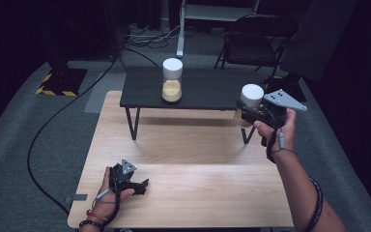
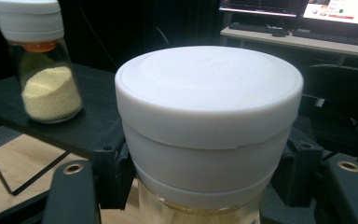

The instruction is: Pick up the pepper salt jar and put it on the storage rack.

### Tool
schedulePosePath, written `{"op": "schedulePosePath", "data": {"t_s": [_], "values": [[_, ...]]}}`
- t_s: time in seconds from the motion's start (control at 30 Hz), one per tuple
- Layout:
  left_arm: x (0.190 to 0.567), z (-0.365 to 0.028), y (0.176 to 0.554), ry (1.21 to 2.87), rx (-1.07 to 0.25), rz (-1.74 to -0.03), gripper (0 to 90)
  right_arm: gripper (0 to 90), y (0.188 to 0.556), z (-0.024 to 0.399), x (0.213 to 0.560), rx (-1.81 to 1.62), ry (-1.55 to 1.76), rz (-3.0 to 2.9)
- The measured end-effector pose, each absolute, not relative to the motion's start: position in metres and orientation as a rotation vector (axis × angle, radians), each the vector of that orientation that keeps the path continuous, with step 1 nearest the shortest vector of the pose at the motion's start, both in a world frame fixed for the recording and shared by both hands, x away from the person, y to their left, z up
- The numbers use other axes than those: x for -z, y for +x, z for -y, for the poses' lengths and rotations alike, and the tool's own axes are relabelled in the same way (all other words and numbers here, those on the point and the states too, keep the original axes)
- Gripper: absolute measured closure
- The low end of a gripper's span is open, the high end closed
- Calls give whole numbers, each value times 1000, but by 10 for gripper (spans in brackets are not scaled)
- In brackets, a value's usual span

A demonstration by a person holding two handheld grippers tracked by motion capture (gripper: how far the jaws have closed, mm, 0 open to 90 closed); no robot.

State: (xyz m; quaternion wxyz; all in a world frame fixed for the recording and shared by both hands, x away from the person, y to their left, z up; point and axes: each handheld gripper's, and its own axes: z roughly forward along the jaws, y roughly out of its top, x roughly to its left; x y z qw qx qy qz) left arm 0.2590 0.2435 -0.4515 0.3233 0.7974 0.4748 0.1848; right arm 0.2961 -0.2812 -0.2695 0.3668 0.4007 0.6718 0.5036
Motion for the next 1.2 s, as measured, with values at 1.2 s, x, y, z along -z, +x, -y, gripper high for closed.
{"op": "schedulePosePath", "data": {"t_s": [1.2], "values": [[451,-244,259,2093,-485,-1246,4,340,363,247,248,-1333,1052,-1690]]}}
